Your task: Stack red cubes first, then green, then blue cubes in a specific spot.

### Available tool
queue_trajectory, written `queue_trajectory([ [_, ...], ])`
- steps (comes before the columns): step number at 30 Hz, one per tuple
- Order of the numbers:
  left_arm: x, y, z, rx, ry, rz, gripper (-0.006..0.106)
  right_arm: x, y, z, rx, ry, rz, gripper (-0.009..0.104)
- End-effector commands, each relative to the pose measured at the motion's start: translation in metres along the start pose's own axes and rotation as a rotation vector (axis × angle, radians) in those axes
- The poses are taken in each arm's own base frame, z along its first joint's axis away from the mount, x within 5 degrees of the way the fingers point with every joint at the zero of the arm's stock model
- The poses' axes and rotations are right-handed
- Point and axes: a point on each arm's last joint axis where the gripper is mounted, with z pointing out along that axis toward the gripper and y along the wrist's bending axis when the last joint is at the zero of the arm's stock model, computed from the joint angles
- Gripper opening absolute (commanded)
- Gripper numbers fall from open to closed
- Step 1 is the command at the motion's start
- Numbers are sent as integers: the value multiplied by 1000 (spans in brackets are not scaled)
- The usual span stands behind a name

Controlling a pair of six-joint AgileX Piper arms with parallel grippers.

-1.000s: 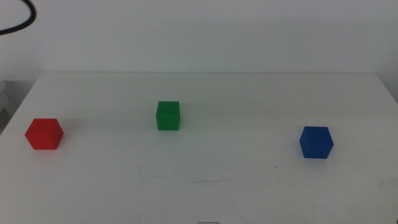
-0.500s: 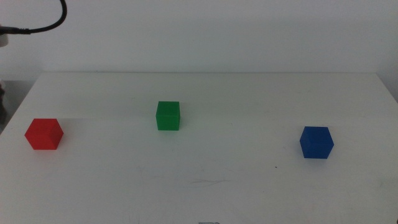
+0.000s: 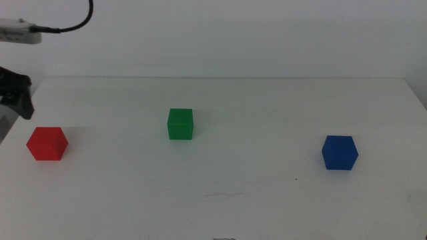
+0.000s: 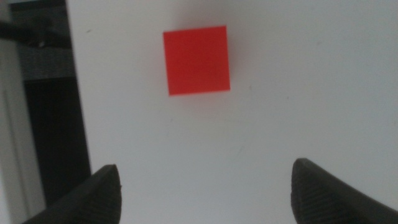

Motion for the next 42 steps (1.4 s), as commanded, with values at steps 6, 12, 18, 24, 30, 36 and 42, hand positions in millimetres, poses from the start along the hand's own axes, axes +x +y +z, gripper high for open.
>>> queue_trajectory([
  [6, -27, 5, 14, 30, -36, 1, 94, -12, -1, -3, 11, -99, -29, 82],
  [12, -36, 10, 46, 38, -8, 17, 94, -12, -1, -3, 11, -99, -29, 82],
  [18, -43, 14, 71, 31, -22, 20, 94, -12, -1, -3, 11, -99, -29, 82],
  [24, -48, 17, 90, 24, -33, 49, 94, -12, -1, -3, 11, -99, -29, 82],
  [30, -50, 19, 108, 25, -32, 47, 94, -12, -1, -3, 11, -99, -29, 82],
  [36, -51, 18, 124, 53, -17, 32, 91, -12, -1, -3, 11, -99, -29, 82],
  [42, -51, 18, 127, 60, -14, 27, 66, -12, -1, -3, 11, -99, -29, 82],
])
